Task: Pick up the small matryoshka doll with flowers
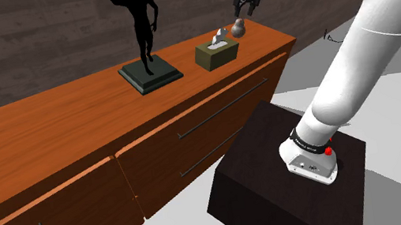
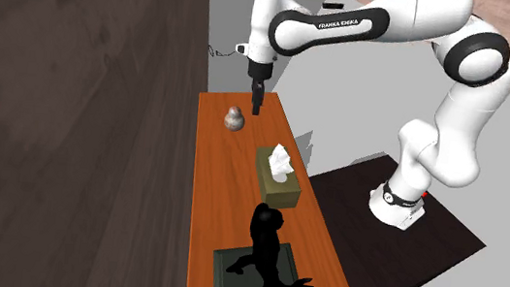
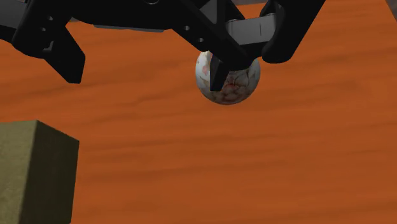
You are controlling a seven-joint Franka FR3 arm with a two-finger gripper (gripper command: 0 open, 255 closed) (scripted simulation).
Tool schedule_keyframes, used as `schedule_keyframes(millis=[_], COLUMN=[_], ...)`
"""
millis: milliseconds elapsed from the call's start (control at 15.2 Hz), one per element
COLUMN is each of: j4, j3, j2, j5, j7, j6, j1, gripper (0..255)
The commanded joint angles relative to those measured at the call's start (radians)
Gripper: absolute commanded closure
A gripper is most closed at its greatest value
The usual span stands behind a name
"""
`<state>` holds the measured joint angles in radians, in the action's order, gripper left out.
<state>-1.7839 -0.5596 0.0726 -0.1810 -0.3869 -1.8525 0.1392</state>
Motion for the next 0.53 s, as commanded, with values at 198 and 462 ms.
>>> schedule_keyframes(millis=[198,462], j4=[0.221,0.347], j3=[-0.024,-0.013], j2=[0.231,0.354], j5=[-0.167,-0.245], j7=[-0.103,-0.136], j6=[0.063,0.101], j1=[0.104,0.18], gripper=[0,0])
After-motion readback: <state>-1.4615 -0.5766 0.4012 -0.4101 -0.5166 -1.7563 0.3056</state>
